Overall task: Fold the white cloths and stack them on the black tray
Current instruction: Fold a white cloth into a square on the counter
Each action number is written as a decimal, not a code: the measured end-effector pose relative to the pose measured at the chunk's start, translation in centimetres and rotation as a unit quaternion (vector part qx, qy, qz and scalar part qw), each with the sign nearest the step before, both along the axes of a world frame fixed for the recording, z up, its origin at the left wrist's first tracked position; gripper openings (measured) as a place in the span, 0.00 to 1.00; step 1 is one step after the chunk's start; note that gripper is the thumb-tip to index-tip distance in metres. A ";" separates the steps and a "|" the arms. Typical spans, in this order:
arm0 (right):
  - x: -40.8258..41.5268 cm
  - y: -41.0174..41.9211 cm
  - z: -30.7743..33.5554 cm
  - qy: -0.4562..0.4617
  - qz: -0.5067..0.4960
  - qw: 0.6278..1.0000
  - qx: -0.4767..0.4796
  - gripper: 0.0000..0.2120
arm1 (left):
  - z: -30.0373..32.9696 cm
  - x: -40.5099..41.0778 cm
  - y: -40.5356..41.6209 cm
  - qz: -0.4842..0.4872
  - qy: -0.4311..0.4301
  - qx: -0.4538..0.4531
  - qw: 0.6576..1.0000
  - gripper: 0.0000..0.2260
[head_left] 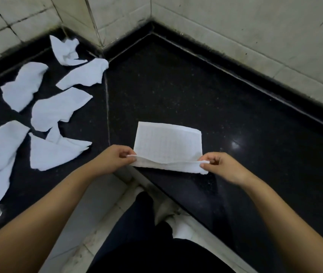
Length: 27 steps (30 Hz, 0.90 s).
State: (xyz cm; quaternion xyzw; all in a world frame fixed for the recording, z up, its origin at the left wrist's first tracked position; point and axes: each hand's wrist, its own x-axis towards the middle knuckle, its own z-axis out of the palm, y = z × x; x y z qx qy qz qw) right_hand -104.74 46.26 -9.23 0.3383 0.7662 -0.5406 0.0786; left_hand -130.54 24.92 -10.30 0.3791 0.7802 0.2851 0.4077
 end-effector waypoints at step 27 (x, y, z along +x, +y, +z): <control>-21.1 1.9 -2.0 -0.084 0.144 0.938 0.304 0.19 | -5.6 -1.6 5.2 0.102 0.340 -0.039 0.934 0.25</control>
